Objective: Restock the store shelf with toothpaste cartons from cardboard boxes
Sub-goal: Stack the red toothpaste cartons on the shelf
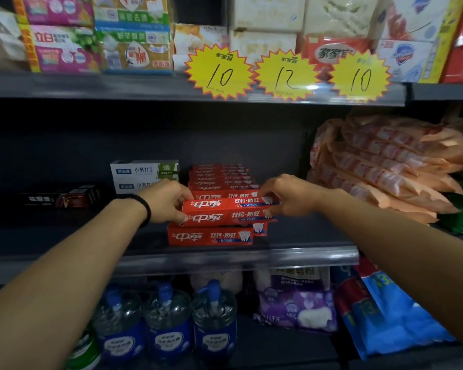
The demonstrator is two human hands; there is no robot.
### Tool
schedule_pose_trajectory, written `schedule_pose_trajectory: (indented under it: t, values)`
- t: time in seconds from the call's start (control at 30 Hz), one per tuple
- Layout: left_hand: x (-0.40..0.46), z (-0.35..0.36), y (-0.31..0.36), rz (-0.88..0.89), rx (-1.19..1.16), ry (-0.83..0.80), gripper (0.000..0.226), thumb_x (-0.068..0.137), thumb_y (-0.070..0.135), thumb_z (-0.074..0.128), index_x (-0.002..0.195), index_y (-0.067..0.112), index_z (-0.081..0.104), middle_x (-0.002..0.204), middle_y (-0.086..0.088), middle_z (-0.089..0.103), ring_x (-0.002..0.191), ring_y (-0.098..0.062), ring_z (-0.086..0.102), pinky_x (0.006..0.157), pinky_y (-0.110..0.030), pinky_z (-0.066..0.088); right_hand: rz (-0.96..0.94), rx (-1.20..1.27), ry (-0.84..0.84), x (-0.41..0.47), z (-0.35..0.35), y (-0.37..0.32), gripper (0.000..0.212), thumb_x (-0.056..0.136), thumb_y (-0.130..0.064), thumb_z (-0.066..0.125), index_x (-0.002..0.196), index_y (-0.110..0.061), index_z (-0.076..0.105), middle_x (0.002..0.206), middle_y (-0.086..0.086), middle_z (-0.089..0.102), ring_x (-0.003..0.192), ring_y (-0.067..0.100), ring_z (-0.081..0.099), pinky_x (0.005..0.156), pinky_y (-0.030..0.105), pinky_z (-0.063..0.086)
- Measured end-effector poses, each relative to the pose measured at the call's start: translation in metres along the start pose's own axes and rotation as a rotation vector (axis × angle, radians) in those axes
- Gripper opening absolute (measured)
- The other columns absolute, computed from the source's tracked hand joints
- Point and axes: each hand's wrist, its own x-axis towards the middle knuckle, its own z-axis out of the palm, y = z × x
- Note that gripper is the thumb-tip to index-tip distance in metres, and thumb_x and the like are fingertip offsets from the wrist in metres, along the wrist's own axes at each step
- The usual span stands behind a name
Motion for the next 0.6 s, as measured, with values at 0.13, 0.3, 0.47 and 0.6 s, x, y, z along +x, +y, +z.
schedule_pose_trajectory:
  t: [0.13,0.3,0.47,0.6]
  values:
    - [0.017,0.002,-0.002,0.004,0.026,0.043,0.04,0.079,0.018,0.075,0.116,0.023,0.06,0.105,0.009,0.064,0.089,-0.006,0.06,0.081,-0.025,0.051,0.032,0.032,0.002,0.009,0.005,0.009,0.042,0.086,-0.031,0.07,0.124,-0.018,0.058,0.123,-0.004,0.06,0.108,0.01,0.058,0.091,0.028,0.05]
    - [0.044,0.0,-0.006,-0.036,0.043,0.074,0.037,0.079,0.014,0.074,0.109,0.021,0.053,0.103,0.003,0.064,0.091,-0.013,0.062,0.084,-0.035,0.054,0.094,0.094,0.075,0.029,0.01,0.023,0.043,0.085,-0.026,0.072,0.122,-0.018,0.052,0.116,-0.005,0.059,0.103,0.011,0.057,0.086,0.027,0.051]
    - [0.065,0.004,-0.017,-0.065,0.115,0.088,0.041,0.079,0.015,0.075,0.115,0.016,0.056,0.105,0.002,0.061,0.096,-0.014,0.059,0.085,-0.029,0.051,0.114,0.062,0.063,0.058,0.02,0.036,0.03,0.085,-0.025,0.072,0.109,-0.016,0.056,0.108,-0.005,0.061,0.099,0.014,0.059,0.079,0.025,0.05]
    - [0.078,0.011,-0.022,-0.081,0.165,0.103,0.042,0.079,0.016,0.075,0.117,0.016,0.058,0.11,0.0,0.061,0.099,-0.016,0.058,0.087,-0.03,0.05,0.101,0.025,0.055,0.073,0.028,0.041,0.028,0.085,-0.026,0.071,0.108,-0.017,0.057,0.107,-0.005,0.061,0.094,0.011,0.057,0.077,0.023,0.046]
